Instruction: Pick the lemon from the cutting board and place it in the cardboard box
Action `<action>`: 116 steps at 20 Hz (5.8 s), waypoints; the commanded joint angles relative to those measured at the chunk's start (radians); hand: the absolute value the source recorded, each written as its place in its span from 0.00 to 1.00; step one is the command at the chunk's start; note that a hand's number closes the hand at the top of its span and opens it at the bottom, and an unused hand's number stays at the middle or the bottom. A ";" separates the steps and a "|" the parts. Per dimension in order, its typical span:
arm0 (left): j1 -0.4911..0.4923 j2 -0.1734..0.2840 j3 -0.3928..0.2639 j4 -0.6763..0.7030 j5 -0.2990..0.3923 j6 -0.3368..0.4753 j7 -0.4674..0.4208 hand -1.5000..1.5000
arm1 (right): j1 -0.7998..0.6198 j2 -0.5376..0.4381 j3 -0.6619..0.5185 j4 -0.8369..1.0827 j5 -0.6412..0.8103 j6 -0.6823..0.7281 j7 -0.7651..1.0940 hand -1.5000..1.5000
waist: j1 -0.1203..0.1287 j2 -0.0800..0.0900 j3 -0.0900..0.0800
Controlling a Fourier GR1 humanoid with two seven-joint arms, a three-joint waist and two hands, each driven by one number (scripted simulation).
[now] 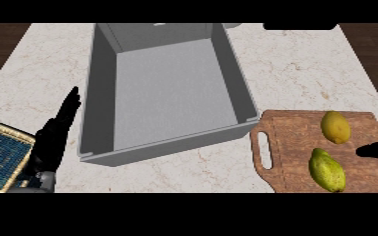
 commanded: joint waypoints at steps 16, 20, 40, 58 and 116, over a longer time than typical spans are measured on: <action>0.016 -0.061 0.088 -0.015 -0.055 -0.092 0.011 0.50 | 0.004 0.198 0.018 -0.063 0.195 0.110 0.259 0.00 | -0.004 0.000 0.002; -0.039 -0.077 0.120 0.080 -0.067 -0.106 -0.055 0.50 | -0.150 0.241 0.027 0.149 0.262 0.101 0.186 0.00 | 0.002 0.003 0.003; -0.023 -0.144 0.189 0.042 -0.132 -0.188 -0.016 0.50 | -0.056 0.372 -0.068 0.138 0.418 0.094 0.068 0.00 | -0.003 0.001 0.002; 0.040 -0.207 0.173 -0.019 -0.210 -0.172 -0.037 0.50 | -0.126 0.396 -0.025 0.286 0.625 -0.047 -0.013 1.00 | 0.003 0.002 0.003; -0.052 -0.213 0.187 -0.015 -0.223 -0.228 0.001 0.50 | -1.006 0.764 0.367 0.510 0.703 -0.316 0.404 1.00 | 0.074 0.022 0.001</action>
